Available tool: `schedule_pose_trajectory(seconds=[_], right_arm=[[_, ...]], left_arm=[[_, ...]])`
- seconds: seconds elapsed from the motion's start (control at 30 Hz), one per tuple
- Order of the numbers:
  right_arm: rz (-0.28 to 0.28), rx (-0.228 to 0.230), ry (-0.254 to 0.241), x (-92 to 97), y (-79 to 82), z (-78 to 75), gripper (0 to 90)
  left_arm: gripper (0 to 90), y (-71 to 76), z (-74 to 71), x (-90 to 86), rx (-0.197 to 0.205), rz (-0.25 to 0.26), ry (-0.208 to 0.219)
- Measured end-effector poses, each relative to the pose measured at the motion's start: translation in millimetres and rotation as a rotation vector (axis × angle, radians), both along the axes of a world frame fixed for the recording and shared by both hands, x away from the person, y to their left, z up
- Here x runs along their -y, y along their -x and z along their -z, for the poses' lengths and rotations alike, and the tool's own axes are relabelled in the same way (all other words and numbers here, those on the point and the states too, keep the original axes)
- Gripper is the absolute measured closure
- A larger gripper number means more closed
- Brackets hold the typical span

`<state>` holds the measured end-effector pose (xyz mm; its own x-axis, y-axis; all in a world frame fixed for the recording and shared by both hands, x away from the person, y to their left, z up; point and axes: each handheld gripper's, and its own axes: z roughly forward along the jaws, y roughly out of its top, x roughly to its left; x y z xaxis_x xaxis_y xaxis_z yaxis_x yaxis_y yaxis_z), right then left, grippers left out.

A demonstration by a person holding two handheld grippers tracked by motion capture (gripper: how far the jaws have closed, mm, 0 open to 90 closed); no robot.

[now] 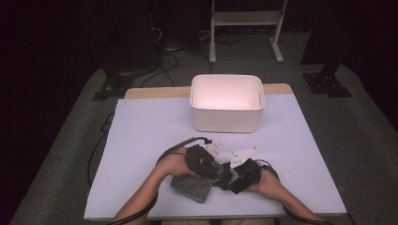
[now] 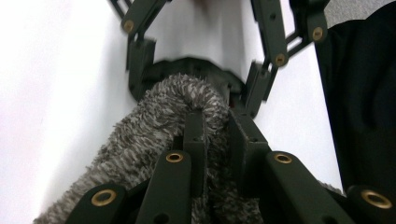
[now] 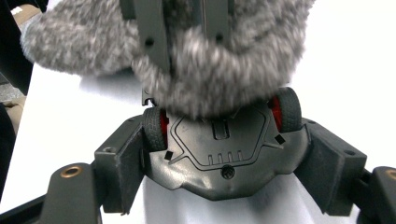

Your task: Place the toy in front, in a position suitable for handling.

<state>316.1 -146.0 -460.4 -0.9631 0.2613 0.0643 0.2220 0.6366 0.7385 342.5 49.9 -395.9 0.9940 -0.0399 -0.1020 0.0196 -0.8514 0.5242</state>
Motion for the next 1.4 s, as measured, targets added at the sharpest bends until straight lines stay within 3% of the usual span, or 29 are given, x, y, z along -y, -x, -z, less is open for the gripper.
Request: schedule_pose_trajectory(seconds=[0.27,0.37,0.5,0.77,1.0,1.1,1.23,1.4], right_arm=[[-0.012,-0.008,0.008,1.0,-0.7,-0.2,22.2],[-0.017,0.012,0.031,3.9,1.3,0.1,22.4],[-0.011,0.026,0.027,7.1,2.7,-3.1,23.3],[-0.006,0.053,0.034,5.2,4.3,-4.8,24.0],[0.001,0.053,0.024,3.7,5.7,-4.0,24.0],[-0.004,0.055,0.028,3.9,5.2,-3.6,24.0],[0.001,0.033,0.036,4.6,4.4,0.6,24.2],[-0.003,0.034,0.027,4.9,2.3,0.8,24.2]], left_arm=[[77.3,-1.0,3.0,-14.1,-0.028,-0.023,0.025],[77.0,-1.3,3.4,-15.1,-0.031,-0.026,0.032],[77.0,-2.0,2.4,-14.3,-0.025,-0.028,0.026],[77.1,-0.6,-1.2,4.5,-0.006,0.011,0.002],[77.1,-1.9,1.5,33.4,-0.005,0.042,0.036],[77.1,-5.2,3.2,42.0,0.008,0.057,0.025],[77.0,-10.5,7.3,42.8,0.003,0.043,0.023],[76.5,-14.6,2.0,29.8,0.038,0.015,-0.001]])
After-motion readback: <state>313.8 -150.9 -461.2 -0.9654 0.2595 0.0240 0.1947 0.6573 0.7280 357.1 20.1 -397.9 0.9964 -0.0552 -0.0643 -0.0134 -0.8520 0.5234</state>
